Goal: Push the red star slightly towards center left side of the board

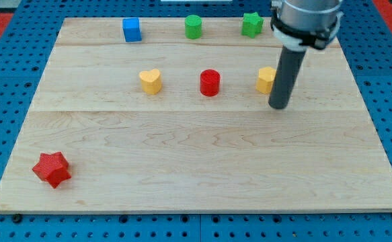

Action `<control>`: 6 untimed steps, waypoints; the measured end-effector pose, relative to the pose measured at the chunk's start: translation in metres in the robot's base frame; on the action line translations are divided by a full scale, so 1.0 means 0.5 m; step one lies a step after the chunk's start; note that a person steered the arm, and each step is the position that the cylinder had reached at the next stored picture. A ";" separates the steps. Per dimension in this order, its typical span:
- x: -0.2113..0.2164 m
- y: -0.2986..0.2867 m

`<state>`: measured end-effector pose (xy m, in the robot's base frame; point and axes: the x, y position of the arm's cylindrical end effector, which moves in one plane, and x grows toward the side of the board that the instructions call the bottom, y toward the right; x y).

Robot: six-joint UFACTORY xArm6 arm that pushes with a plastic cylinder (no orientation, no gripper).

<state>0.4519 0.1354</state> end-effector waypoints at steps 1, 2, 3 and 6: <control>0.114 -0.098; 0.199 -0.246; 0.269 -0.401; 0.199 -0.726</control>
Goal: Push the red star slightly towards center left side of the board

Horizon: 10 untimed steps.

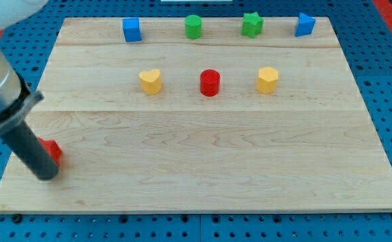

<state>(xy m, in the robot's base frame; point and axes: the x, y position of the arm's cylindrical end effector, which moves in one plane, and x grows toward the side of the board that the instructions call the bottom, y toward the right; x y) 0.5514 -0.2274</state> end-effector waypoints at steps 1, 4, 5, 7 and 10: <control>-0.075 -0.013; -0.032 -0.084; -0.095 -0.046; -0.148 -0.050; -0.251 -0.036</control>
